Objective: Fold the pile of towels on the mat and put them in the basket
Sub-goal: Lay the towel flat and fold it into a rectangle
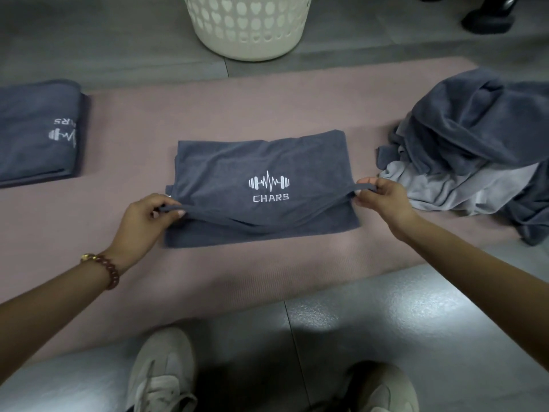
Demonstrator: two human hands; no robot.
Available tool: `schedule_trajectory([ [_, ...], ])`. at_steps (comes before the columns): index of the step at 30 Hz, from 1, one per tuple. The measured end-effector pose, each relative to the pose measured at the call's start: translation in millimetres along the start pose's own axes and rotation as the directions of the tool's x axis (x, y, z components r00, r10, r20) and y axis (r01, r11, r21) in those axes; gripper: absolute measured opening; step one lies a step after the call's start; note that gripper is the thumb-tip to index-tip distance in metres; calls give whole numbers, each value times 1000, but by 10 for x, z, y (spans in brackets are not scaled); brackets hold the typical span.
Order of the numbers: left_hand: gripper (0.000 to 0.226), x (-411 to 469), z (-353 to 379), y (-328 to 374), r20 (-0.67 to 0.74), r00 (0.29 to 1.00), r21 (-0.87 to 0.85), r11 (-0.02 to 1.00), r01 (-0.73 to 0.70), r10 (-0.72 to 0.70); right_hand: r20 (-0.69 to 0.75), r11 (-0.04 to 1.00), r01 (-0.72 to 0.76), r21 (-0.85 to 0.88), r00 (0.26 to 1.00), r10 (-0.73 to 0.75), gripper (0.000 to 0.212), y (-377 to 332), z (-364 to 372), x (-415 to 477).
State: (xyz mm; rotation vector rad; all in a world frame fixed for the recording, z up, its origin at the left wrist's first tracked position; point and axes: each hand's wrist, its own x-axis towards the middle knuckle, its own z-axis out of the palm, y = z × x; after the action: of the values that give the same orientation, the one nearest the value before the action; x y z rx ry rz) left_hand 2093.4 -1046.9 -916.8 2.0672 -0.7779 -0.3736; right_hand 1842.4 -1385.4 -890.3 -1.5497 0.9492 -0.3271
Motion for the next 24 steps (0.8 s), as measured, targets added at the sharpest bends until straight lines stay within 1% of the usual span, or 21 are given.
schedule_trajectory([
  [2, 27, 87, -18, -2, -60, 998, -40, 999, 32, -34, -59, 1000, 12, -13, 998, -13, 18, -11, -12, 74],
  [4, 21, 181, -42, -8, -98, 991, -143, 987, 79, -93, -116, 998, 37, -51, 992, -43, 19, -19, -9, 144],
  [6, 23, 266, -50, 30, -79, 989, -242, 965, 105, -127, -145, 992, 66, -112, 986, -82, 16, -12, -6, 216],
  [9, 23, 365, -23, 117, -28, 987, -298, 944, 142, -158, -156, 989, 72, -131, 983, -93, 3, 7, 18, 308],
  [11, 22, 395, 11, 133, -48, 982, -306, 939, 159, -182, -189, 989, 74, -129, 977, -98, 12, 22, 55, 360],
  [13, 23, 400, 57, 130, -92, 977, -308, 938, 157, -194, -239, 984, 67, -167, 965, -107, 20, 47, 85, 403],
  [15, 29, 390, 96, 129, -135, 970, -295, 943, 156, -202, -206, 961, 91, -262, 967, -148, 24, 78, 98, 420],
  [16, 32, 386, 111, 110, -143, 967, -288, 944, 162, -210, -158, 930, 127, -344, 969, -191, 26, 96, 94, 419],
  [17, 33, 382, 126, 92, -139, 966, -287, 942, 172, -218, -100, 874, 176, -452, 964, -246, 28, 121, 80, 416],
  [19, 34, 366, 138, 59, -122, 962, -282, 938, 201, -243, 11, 718, 270, -642, 939, -343, 29, 187, 39, 408],
  [20, 34, 357, 142, 45, -123, 961, -264, 942, 209, -247, 36, 665, 296, -686, 926, -376, 26, 208, 28, 392],
  [22, 30, 344, 145, 13, -125, 962, -222, 952, 211, -242, 62, 608, 331, -721, 905, -420, 16, 247, 14, 363],
  [24, 20, 332, 138, -25, -104, 966, -218, 953, 210, -236, 106, 575, 338, -745, 911, -398, 19, 281, -4, 343],
])
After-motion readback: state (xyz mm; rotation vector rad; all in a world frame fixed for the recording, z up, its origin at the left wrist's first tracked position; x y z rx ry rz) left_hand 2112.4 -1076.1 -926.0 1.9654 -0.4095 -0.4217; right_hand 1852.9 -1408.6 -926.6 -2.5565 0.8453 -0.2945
